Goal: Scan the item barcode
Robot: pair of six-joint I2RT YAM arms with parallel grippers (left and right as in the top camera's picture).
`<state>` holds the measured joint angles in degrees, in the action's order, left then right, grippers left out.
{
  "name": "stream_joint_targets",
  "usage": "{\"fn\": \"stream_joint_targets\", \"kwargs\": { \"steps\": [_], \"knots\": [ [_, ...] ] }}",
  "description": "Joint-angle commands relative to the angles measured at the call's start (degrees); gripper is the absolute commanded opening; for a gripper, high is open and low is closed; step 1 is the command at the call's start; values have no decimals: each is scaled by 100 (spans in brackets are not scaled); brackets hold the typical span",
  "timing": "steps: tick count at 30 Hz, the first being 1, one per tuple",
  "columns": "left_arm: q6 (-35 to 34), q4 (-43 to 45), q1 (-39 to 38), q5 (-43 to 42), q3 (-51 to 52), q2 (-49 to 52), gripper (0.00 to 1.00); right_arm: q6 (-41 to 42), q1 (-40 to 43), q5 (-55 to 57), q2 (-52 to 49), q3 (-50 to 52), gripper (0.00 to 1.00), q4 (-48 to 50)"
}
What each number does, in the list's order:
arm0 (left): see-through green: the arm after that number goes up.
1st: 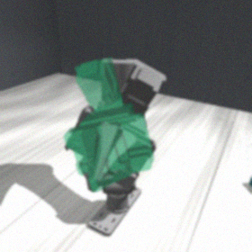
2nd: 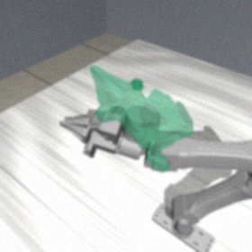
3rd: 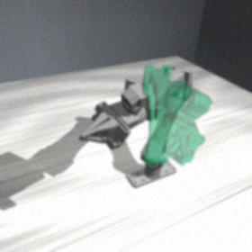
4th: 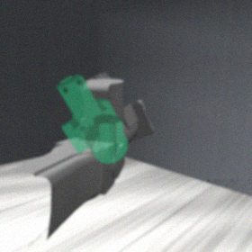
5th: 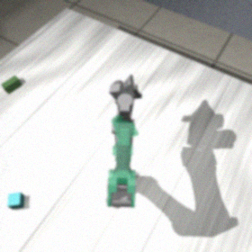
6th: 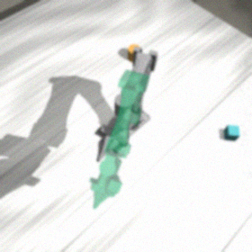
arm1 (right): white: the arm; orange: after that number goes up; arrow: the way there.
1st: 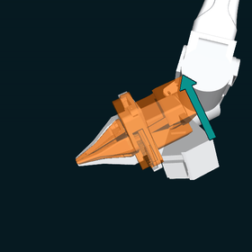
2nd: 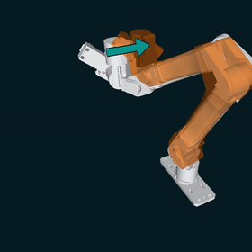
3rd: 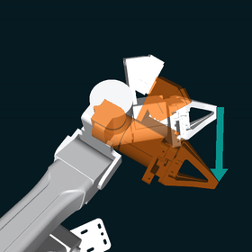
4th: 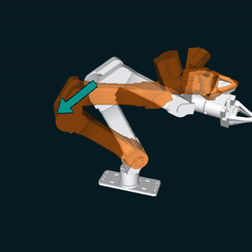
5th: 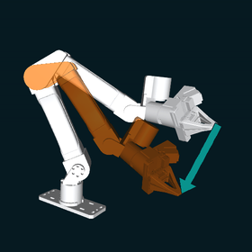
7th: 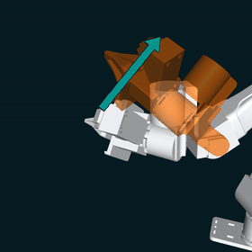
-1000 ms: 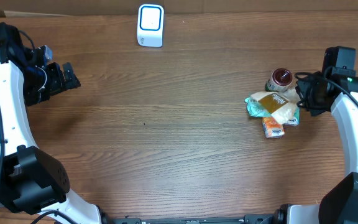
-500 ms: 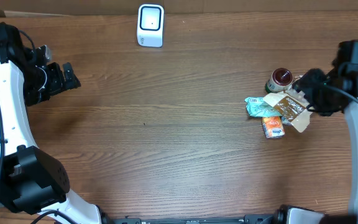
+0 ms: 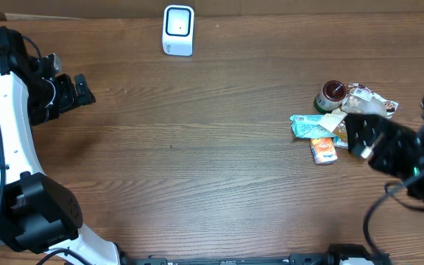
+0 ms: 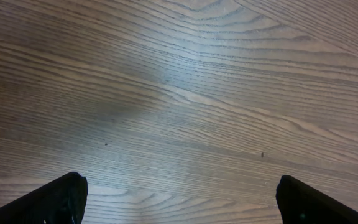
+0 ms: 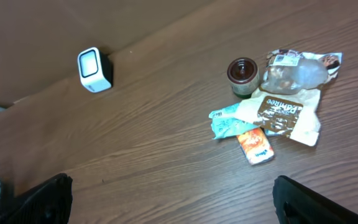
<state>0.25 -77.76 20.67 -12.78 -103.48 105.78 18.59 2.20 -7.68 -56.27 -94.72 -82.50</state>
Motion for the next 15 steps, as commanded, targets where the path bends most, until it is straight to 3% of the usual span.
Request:
{"fn": "stream_joint_targets", "kwargs": {
  "steps": [1,15],
  "knots": [
    [105,9,-9,13,-50,-46,100,-109,-26,46,221,-61,100,-87],
    [105,9,-11,13,-50,-46,100,-107,-26,114,273,-50,100,-227]
  ]
}}
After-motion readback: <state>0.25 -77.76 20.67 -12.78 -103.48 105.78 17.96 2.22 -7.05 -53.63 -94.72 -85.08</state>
